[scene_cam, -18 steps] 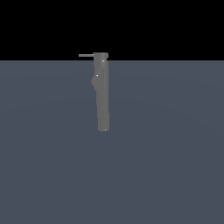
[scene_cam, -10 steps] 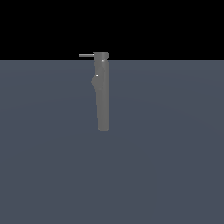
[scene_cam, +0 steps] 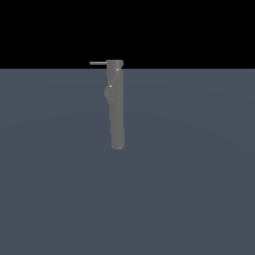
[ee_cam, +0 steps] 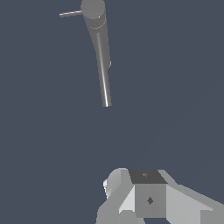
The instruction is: Turn on the faucet by rotating a designated handle.
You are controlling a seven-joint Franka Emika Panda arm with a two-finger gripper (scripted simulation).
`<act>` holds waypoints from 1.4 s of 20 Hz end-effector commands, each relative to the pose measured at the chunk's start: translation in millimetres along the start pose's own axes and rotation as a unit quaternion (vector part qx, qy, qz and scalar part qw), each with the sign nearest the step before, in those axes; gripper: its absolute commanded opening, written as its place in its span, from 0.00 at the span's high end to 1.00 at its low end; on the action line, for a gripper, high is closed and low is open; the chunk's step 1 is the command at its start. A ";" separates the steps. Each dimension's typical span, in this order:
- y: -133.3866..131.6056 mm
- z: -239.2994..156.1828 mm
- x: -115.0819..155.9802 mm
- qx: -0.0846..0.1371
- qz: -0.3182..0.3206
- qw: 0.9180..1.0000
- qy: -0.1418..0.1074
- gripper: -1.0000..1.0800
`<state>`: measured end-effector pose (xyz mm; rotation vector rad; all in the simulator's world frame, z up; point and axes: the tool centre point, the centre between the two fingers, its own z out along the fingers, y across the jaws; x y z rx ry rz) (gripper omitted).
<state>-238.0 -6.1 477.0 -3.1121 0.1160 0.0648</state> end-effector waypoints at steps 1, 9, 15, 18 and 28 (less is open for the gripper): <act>-1.3 0.6 6.0 -0.001 -0.001 1.000 0.000 1.00; -9.5 5.6 43.3 -0.006 -0.006 1.000 0.003 1.00; -21.6 17.0 88.7 -0.012 -0.014 1.000 0.006 1.00; -29.3 26.1 114.0 -0.014 -0.019 1.000 0.008 1.00; -59.3 70.1 195.0 -0.018 -0.036 0.999 0.013 1.00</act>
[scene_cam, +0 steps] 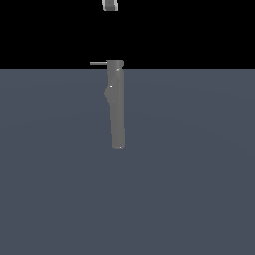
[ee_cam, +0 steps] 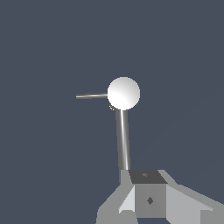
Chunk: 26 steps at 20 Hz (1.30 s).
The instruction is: Turn on the faucet by rotating a designated handle.
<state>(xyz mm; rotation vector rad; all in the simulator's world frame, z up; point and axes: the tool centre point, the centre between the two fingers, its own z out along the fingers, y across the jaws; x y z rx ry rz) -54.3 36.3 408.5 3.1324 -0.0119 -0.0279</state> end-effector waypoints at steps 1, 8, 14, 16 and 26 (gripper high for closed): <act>-7.5 13.8 20.0 0.000 -0.005 1.000 0.002 1.00; -29.3 56.1 68.7 0.001 -0.017 1.000 0.006 1.00; -43.4 85.3 94.8 0.003 -0.024 1.000 0.008 1.00; -46.8 92.4 100.5 0.003 -0.025 1.000 0.008 1.00; -52.7 105.5 110.4 0.004 -0.028 1.000 0.009 1.00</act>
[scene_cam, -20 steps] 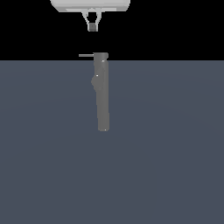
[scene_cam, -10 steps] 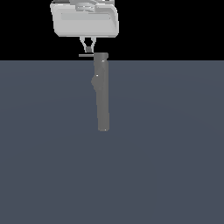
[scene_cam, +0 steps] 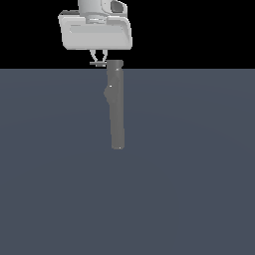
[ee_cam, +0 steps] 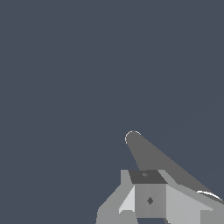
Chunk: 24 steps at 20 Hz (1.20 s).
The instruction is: Turn on the faucet by rotating a designated handle.
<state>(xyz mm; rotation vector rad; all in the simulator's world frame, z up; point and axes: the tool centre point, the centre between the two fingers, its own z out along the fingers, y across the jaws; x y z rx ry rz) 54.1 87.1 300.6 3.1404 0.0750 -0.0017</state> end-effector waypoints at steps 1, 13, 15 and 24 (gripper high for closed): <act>-0.1 0.1 0.5 0.000 0.000 1.000 0.000 1.00; -9.8 0.4 -32.3 0.000 0.000 1.000 0.000 1.00; -11.6 0.0 -38.7 0.000 0.000 1.000 0.001 1.00; -2.3 0.1 -52.5 0.000 0.001 1.000 0.004 1.00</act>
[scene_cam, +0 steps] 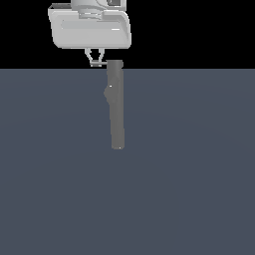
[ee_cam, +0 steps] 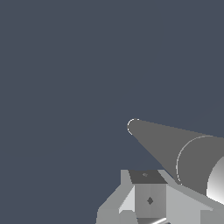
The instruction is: Turn on the faucet by rotating a designated handle.
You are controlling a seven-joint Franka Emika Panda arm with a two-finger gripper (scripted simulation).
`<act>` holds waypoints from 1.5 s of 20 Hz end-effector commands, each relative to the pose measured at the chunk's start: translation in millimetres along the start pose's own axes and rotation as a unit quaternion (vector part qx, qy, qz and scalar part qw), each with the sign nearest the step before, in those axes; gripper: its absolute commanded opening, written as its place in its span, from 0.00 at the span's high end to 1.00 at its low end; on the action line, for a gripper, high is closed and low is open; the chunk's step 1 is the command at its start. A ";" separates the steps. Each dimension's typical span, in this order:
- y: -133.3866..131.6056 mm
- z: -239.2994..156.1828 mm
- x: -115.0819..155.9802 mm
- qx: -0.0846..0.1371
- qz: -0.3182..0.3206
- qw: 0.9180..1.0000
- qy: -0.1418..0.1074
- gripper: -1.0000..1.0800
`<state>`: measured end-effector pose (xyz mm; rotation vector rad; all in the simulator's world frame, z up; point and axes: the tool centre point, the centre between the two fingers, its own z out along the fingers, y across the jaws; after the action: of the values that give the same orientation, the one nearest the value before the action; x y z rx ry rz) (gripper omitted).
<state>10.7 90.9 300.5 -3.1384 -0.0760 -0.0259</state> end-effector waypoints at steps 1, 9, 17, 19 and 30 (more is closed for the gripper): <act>4.7 -0.2 -12.4 -0.001 0.001 1.000 -0.006 1.00; 13.5 -0.7 -38.0 -0.001 0.000 1.000 -0.008 1.00; 36.1 -0.4 -42.7 -0.001 0.000 1.000 -0.004 1.00; 45.2 -0.6 -47.7 -0.001 0.000 1.000 -0.006 1.00; 76.4 -0.5 -38.5 0.000 -0.007 1.000 -0.006 1.00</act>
<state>-35.0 45.1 299.3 -3.1303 -0.1633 0.0120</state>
